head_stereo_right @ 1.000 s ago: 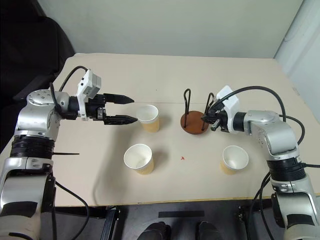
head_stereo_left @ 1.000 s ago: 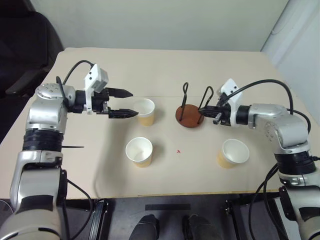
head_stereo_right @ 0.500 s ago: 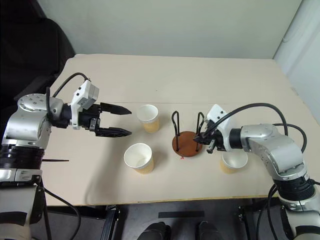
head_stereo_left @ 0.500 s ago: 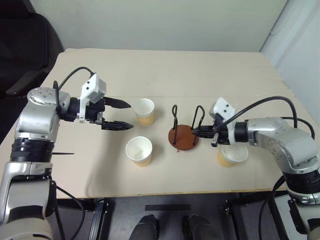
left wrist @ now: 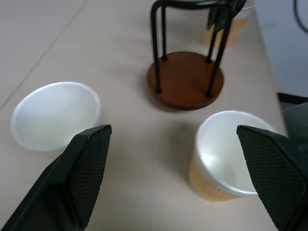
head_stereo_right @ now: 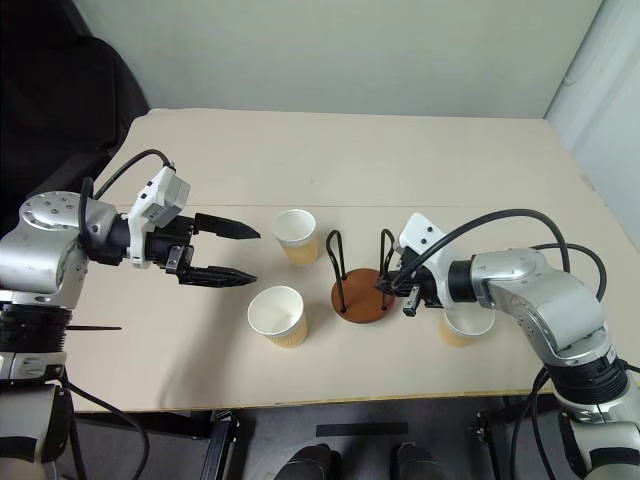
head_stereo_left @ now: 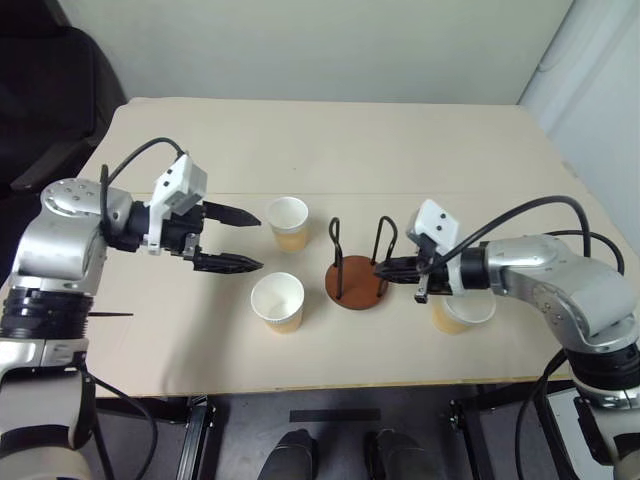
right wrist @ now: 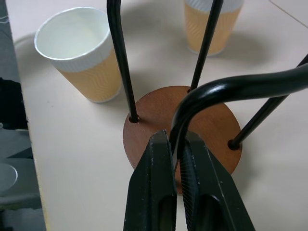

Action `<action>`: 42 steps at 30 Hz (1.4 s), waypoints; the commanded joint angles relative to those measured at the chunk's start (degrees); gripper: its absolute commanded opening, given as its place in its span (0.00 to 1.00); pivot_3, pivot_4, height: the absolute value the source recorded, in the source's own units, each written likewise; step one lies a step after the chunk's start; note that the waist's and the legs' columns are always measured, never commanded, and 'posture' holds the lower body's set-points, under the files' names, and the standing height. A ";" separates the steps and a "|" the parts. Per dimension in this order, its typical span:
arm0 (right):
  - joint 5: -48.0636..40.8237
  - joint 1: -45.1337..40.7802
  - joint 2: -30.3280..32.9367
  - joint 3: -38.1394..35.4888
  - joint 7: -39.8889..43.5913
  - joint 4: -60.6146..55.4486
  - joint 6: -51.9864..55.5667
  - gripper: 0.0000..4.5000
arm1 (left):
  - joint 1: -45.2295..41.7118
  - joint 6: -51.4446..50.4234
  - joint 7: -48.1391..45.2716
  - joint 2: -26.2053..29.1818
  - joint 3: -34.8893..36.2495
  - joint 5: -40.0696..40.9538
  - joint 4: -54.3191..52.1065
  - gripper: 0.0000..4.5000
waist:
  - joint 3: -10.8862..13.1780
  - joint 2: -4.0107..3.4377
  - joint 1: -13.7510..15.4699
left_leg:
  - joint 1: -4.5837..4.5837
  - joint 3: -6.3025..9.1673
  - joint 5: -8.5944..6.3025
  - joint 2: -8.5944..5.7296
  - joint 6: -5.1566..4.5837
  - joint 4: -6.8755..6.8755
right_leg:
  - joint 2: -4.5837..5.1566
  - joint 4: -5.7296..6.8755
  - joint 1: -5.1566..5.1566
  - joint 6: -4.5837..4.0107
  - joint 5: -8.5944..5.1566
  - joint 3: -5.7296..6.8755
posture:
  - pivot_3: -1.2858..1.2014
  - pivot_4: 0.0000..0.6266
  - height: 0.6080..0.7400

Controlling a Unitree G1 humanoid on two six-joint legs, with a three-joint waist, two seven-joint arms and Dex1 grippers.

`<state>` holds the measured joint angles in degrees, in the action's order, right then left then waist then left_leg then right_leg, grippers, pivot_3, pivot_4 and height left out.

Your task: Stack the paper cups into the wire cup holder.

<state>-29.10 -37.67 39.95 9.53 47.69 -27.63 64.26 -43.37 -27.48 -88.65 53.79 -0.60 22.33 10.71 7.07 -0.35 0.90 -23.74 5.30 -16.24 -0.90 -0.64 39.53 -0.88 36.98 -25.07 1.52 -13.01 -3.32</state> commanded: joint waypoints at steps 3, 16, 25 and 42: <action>-1.44 -2.14 -0.42 -0.23 -0.09 -1.82 -0.91 0.01 | -1.23 -3.32 -0.10 1.65 2.50 4.08 -5.43 1.00 | 0.00 0.00 -0.01 | 0.00 0.00 0.00 0.00 0.00 0.01 | 0.00 0.01 0.01 0.00 0.00 0.00 | 0.52 0.24 1.00; 1.12 -0.21 -0.54 4.26 -1.48 -1.79 -3.23 0.01 | -2.40 -3.00 1.07 1.20 1.42 3.85 -5.20 1.00 | 0.00 0.00 -0.08 | 0.00 0.01 0.00 0.00 0.00 0.03 | 0.01 0.02 0.02 0.00 0.00 0.01 | 0.52 0.24 1.00; 3.98 1.28 1.11 6.48 -2.26 -0.89 -4.57 0.46 | -2.61 -2.63 1.51 0.89 1.19 3.86 -5.00 1.00 | 0.00 0.00 -0.11 | 0.00 0.01 0.00 0.00 0.00 0.03 | 0.01 0.02 0.03 0.00 0.00 0.01 | 0.52 0.24 1.00; -1.66 1.77 6.60 0.32 -0.42 -5.74 0.90 0.76 | -5.36 -1.23 1.93 -1.37 -0.11 2.97 -2.63 1.00 | -0.01 0.02 -0.05 | 0.00 0.02 0.00 0.00 0.00 0.05 | 0.01 0.03 0.05 -0.01 0.00 0.02 | 0.52 0.24 1.00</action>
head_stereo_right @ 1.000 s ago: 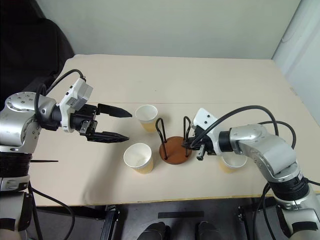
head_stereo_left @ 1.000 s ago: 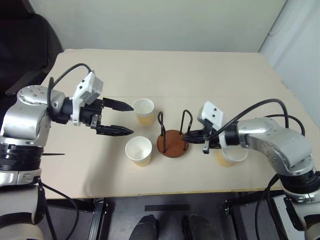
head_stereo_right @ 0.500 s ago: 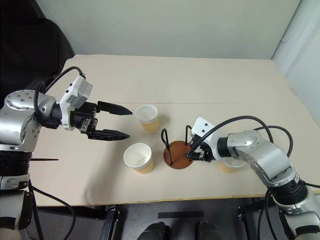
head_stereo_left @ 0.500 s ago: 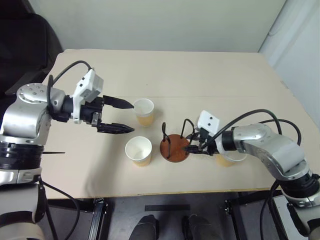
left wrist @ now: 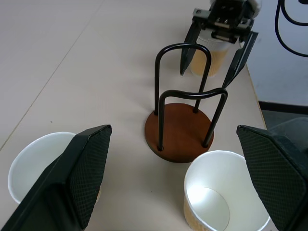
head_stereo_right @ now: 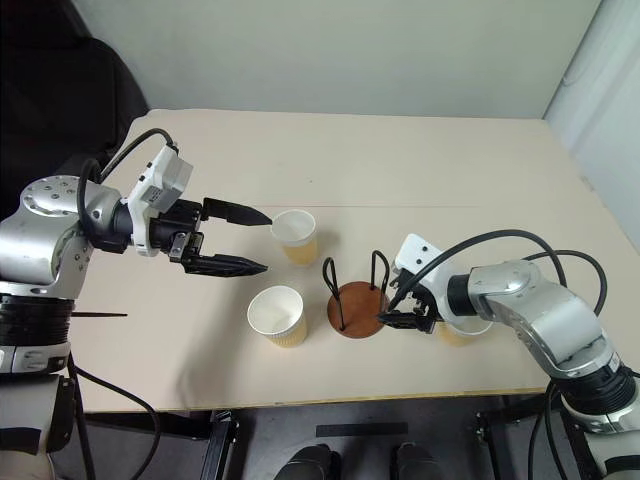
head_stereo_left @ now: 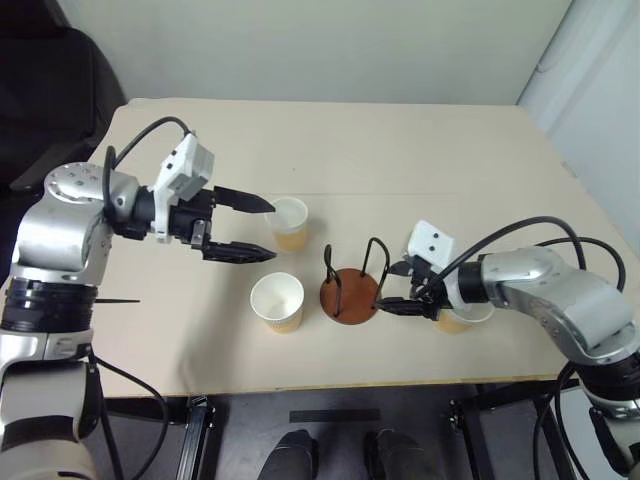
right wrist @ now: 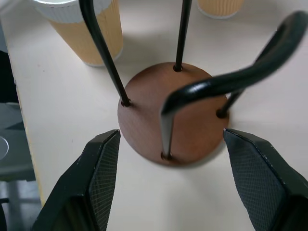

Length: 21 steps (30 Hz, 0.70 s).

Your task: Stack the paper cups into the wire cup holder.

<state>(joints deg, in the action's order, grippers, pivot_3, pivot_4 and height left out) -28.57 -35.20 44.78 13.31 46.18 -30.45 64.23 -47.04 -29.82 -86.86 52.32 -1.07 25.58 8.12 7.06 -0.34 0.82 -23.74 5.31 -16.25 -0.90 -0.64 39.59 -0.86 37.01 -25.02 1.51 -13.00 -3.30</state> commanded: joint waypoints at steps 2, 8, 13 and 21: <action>-3.28 -0.87 3.09 -4.76 1.74 -3.35 1.41 0.76 | -1.89 1.27 0.01 0.00 0.24 -0.38 0.20 1.00 | 0.00 0.00 0.01 | 0.00 0.00 0.00 0.00 0.00 0.00 | 0.00 0.00 0.01 0.00 0.00 0.00 | 0.52 0.24 1.00; -7.23 -3.08 5.90 -9.64 2.71 -3.28 3.72 0.76 | -2.70 2.56 0.35 -0.99 0.10 -1.22 1.30 1.00 | 0.00 0.00 0.02 | 0.00 0.00 0.00 0.00 0.00 -0.01 | 0.00 0.00 0.01 0.00 0.00 -0.01 | 0.52 0.24 1.00; -6.82 -4.19 8.17 -12.64 1.83 -1.20 2.62 0.76 | -3.33 8.51 2.87 -2.05 -0.74 -5.08 2.32 1.00 | 0.00 0.00 0.05 | 0.00 0.01 0.00 0.00 0.00 0.00 | 0.00 -0.01 0.01 0.00 0.00 -0.01 | 0.52 0.24 1.00; -8.25 -9.88 9.03 -18.92 0.32 1.18 1.75 0.76 | -5.18 15.05 4.48 -1.95 -1.05 -8.66 4.71 1.00 | 0.00 0.00 0.04 | 0.00 0.02 -0.01 0.00 -0.02 -0.04 | -0.01 -0.02 -0.01 0.00 0.00 -0.01 | 0.52 0.24 1.00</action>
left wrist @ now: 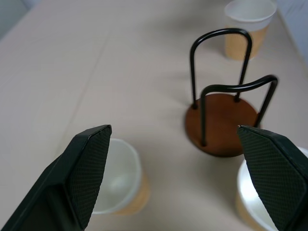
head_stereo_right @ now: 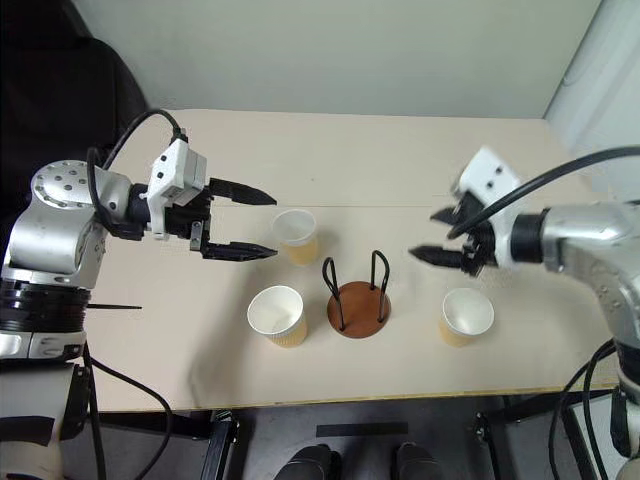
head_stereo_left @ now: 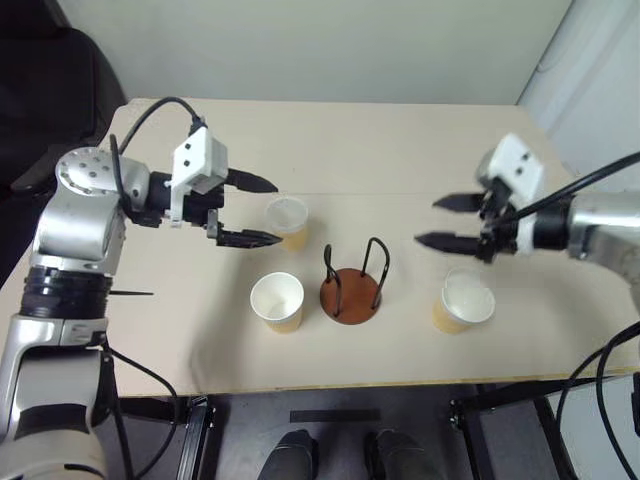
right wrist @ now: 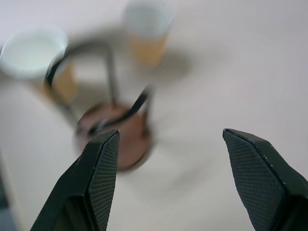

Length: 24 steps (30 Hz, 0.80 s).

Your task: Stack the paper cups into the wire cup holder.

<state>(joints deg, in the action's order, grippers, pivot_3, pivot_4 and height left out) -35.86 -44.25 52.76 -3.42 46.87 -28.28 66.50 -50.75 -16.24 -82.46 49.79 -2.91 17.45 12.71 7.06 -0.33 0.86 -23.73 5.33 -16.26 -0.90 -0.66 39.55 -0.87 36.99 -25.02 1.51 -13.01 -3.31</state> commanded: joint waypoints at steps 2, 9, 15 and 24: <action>-1.05 -0.87 1.43 -2.13 -0.33 -1.24 -0.61 0.76 | -2.06 1.62 0.00 0.59 0.80 -0.68 0.67 1.00 | 0.00 0.00 0.00 | -0.01 0.00 -0.01 0.00 -0.02 0.00 | 0.01 -0.03 0.00 0.00 0.00 -0.01 | 0.52 0.24 1.00; -0.53 -0.22 2.52 -1.35 -0.29 -1.15 -1.91 0.76 | -2.44 2.68 -1.90 1.30 0.08 -1.52 2.05 1.00 | 0.00 0.00 0.04 | -0.03 0.00 -0.02 -0.01 -0.02 0.00 | 0.01 -0.03 -0.01 0.00 0.00 -0.01 | 0.52 0.24 1.00; -0.46 0.14 3.35 -0.96 0.32 -0.88 -3.13 0.76 | -3.01 10.58 1.28 1.46 -1.74 -8.29 6.94 1.00 | 0.00 -0.01 0.05 | -0.02 0.00 -0.02 0.00 -0.02 0.00 | 0.01 -0.02 -0.02 0.00 0.00 0.00 | 0.52 0.24 1.00; -2.74 -2.30 2.39 -1.22 -0.06 -0.59 -2.67 0.76 | -3.73 26.27 9.56 -1.54 -4.71 -17.51 14.31 1.00 | 0.00 0.00 0.13 | -0.05 0.00 -0.02 -0.01 -0.04 0.02 | 0.01 -0.02 -0.02 0.00 0.00 0.00 | 0.52 0.24 1.00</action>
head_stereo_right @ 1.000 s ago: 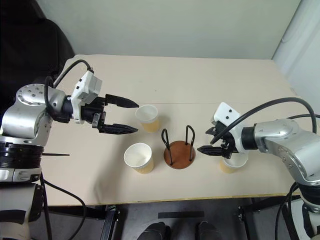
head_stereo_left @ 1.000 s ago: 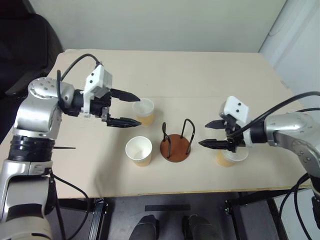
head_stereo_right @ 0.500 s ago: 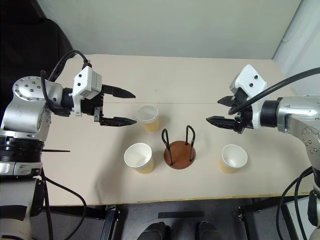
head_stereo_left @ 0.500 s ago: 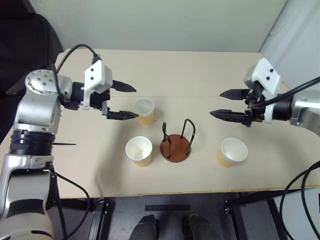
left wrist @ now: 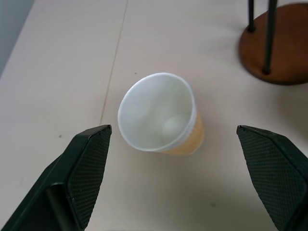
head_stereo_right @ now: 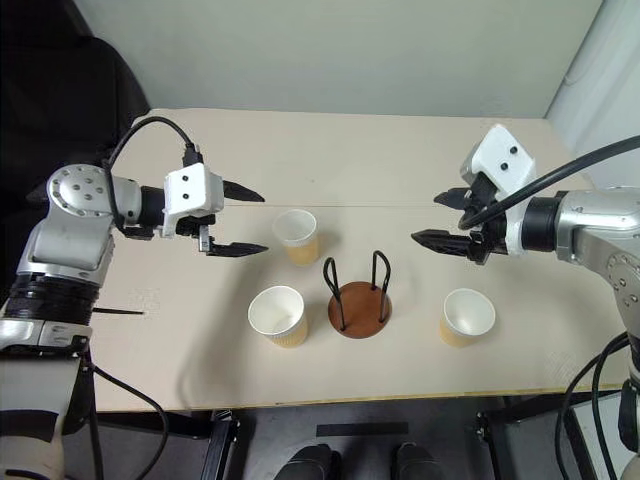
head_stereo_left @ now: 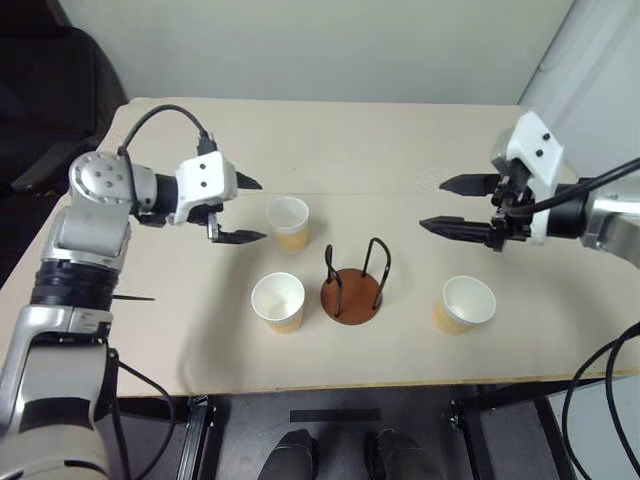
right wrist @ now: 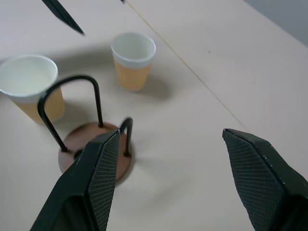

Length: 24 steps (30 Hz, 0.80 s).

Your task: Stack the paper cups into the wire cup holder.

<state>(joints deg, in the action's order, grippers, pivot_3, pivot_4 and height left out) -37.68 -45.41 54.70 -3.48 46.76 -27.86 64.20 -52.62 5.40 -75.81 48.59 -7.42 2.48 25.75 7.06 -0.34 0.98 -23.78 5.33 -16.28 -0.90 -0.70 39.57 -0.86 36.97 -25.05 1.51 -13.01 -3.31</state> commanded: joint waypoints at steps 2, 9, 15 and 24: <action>-1.00 -1.30 0.44 -0.97 -0.13 -0.96 -0.45 0.76 | -2.53 7.87 4.59 -1.11 -0.87 -4.48 3.55 1.00 | 0.00 0.00 0.00 | 0.00 0.00 0.00 0.00 -0.01 0.00 | 0.01 0.00 0.00 0.00 0.00 0.00 | 0.52 0.24 1.00; -0.30 -0.56 0.94 0.49 -0.05 -2.36 -1.28 0.76 | -4.91 13.31 5.69 -3.76 -2.80 -6.98 8.87 1.00 | 0.00 0.00 0.04 | -0.04 0.00 -0.01 0.00 -0.01 0.01 | 0.01 0.00 -0.03 0.00 0.00 0.00 | 0.52 0.24 1.00; -0.37 -0.84 0.27 1.25 -0.76 -2.98 -1.35 0.76 | -6.46 15.51 4.25 -5.27 -4.15 -7.59 12.10 1.00 | 0.00 0.00 0.03 | -0.09 0.00 -0.01 0.00 -0.01 0.01 | 0.00 0.02 -0.10 0.00 0.00 0.00 | 0.52 0.24 1.00; -0.78 -0.97 -0.01 1.19 -1.25 -3.32 -1.11 0.76 | -6.35 17.77 4.55 -5.77 -5.67 -9.30 13.65 1.00 | 0.00 0.00 0.06 | -0.19 -0.01 -0.01 0.00 -0.01 0.02 | 0.00 0.03 -0.19 0.00 0.00 0.00 | 0.52 0.24 1.00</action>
<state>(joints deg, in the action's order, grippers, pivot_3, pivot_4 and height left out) -38.02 -45.51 54.64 -1.20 46.05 -29.71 63.71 -57.59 22.19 -71.36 42.68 -13.62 -6.76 39.94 7.06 -0.34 1.03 -23.98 5.32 -16.29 -0.91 -0.71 39.59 -0.86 36.99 -25.25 1.52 -13.00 -3.30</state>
